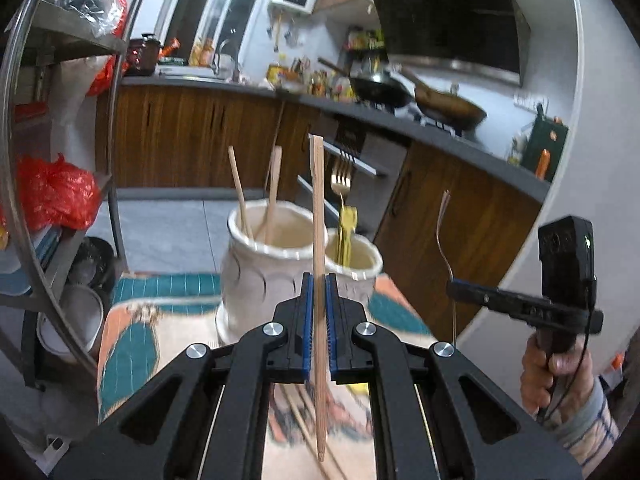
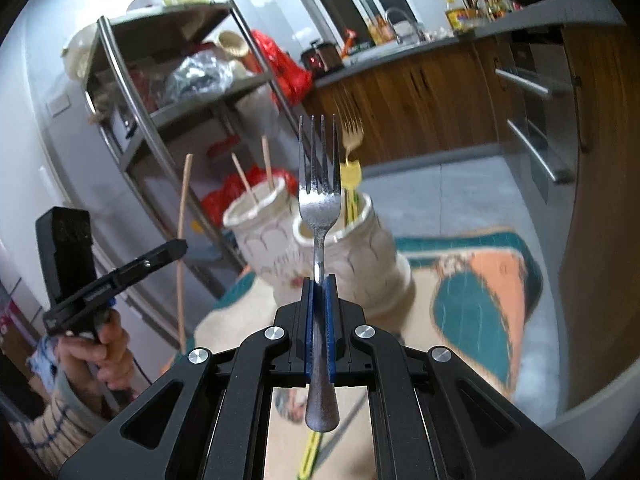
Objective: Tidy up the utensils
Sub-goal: 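Lower the chopstick into the taller vase while the right tool lowers the fork into the shorter vase, then open both tools to release chopstick and fork, then withdraw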
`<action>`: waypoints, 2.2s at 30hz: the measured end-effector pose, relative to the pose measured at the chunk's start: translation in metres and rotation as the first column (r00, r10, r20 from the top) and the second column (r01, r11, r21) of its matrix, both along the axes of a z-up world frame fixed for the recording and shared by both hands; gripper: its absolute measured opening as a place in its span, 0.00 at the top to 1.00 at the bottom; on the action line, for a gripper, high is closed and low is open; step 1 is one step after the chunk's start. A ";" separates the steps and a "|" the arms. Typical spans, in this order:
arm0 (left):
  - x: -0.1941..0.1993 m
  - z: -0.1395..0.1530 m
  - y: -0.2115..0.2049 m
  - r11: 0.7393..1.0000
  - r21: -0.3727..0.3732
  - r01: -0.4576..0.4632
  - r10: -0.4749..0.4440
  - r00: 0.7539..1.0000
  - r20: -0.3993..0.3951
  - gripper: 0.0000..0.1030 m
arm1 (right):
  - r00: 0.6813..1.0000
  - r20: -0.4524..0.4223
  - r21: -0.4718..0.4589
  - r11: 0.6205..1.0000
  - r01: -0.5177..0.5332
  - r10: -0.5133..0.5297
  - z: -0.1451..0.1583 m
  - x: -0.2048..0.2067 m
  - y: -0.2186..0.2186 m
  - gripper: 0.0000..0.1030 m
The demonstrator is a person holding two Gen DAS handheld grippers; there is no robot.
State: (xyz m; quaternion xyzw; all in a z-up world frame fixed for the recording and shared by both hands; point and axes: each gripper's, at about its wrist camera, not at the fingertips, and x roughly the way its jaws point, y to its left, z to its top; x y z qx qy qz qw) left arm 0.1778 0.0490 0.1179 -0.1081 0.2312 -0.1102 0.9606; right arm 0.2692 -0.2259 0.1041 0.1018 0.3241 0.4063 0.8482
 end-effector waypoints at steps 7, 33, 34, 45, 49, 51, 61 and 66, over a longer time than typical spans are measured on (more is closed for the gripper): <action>0.028 0.009 0.010 0.996 -0.072 -0.056 0.064 0.991 0.119 0.95 | 0.995 0.097 0.058 0.998 0.012 -0.018 0.016 0.016 0.018 0.94; 0.067 -0.006 -0.003 0.979 -0.011 -0.201 0.195 0.931 0.309 0.95 | 0.948 0.286 -0.026 0.988 0.153 -0.139 0.008 0.063 0.071 0.94; 0.067 -0.008 -0.003 0.980 -0.001 -0.200 0.192 0.937 0.291 0.95 | 0.947 0.288 -0.039 0.987 0.158 -0.140 0.005 0.061 0.071 0.94; 0.070 -0.023 -0.005 0.972 0.085 -0.218 0.200 0.963 0.179 0.95 | 0.954 0.274 -0.158 0.973 0.167 -0.119 -0.013 0.047 0.085 0.94; 0.068 -0.022 -0.006 0.970 0.101 -0.222 0.202 0.963 0.180 0.95 | 0.957 0.263 -0.168 0.971 0.168 -0.120 -0.016 0.046 0.086 0.94; 0.067 -0.022 -0.005 0.970 0.099 -0.222 0.202 0.963 0.180 0.95 | 0.958 0.260 -0.166 0.972 0.169 -0.122 -0.016 0.045 0.086 0.94; 0.048 -0.014 -0.009 0.973 0.093 -0.213 0.189 0.958 0.216 0.76 | 0.952 0.274 -0.147 0.972 0.182 -0.136 -0.009 0.035 0.078 0.88; 0.028 -0.008 -0.012 0.975 0.100 -0.200 0.170 0.953 0.249 0.67 | 0.944 0.304 -0.153 0.971 0.183 -0.130 -0.004 0.017 0.071 0.78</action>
